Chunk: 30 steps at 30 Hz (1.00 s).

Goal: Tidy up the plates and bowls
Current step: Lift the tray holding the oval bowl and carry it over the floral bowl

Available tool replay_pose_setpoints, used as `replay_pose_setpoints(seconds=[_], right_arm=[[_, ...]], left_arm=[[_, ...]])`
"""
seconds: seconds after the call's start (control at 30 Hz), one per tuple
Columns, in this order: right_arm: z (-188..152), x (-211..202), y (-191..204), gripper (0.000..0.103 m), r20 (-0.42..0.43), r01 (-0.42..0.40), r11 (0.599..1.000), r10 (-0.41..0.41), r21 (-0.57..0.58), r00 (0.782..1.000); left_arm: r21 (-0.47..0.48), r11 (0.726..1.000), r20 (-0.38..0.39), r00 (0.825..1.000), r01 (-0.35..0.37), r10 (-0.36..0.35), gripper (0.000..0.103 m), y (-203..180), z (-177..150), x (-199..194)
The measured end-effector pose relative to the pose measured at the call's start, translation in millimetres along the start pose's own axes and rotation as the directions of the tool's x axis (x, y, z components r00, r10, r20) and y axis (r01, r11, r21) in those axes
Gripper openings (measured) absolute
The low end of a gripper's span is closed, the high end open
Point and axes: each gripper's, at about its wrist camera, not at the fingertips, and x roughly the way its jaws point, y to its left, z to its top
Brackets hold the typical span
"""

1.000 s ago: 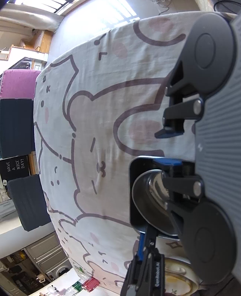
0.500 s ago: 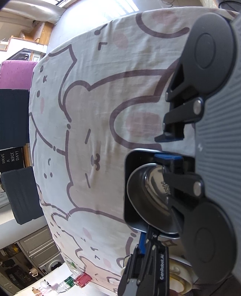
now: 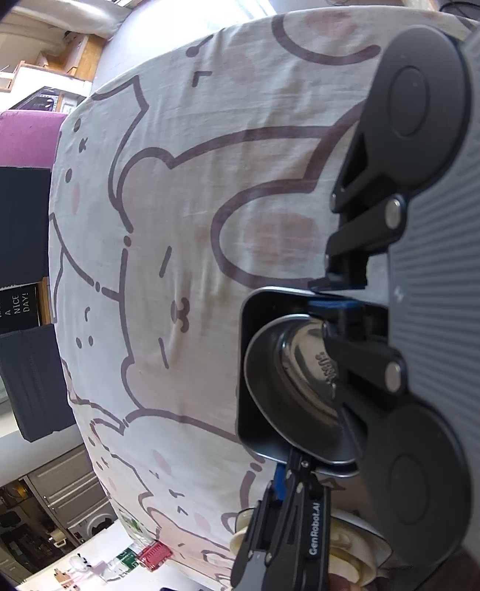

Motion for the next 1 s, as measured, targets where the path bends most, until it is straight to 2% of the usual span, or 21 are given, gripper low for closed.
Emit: replay_pose_setpoints(seconds=[0.37, 0.47, 0.67, 0.87, 1.0], right_arm=[[-7, 0, 1, 0.008, -0.01, -0.002, 1.0, 0.002, 0.003, 1.0], [-10, 3, 1, 0.008, -0.007, -0.002, 1.0, 0.002, 0.0, 1.0], [-13, 4, -10, 0.008, 0.003, -0.04, 0.997, 0.04, 0.069, 0.999], [-10, 0, -6, 0.007, -0.029, -0.006, 0.997, 0.008, 0.073, 1.0], [-11, -11, -2, 0.007, -0.002, -0.003, 0.996, 0.003, 0.087, 1.0]], left_arm=[[-0.079, 0.997, 0.039, 0.999, 0.001, 0.002, 0.012, 4, -4, 0], [-0.08, 0.997, 0.042, 0.999, -0.001, 0.004, 0.012, 4, -4, 0], [-0.062, 0.998, 0.045, 0.999, -0.008, 0.011, 0.011, 2, -4, -1], [-0.069, 0.998, 0.059, 0.998, 0.01, -0.006, 0.011, 1, -2, -7], [-0.076, 0.997, 0.09, 0.996, 0.029, -0.022, 0.01, 1, 1, -21]])
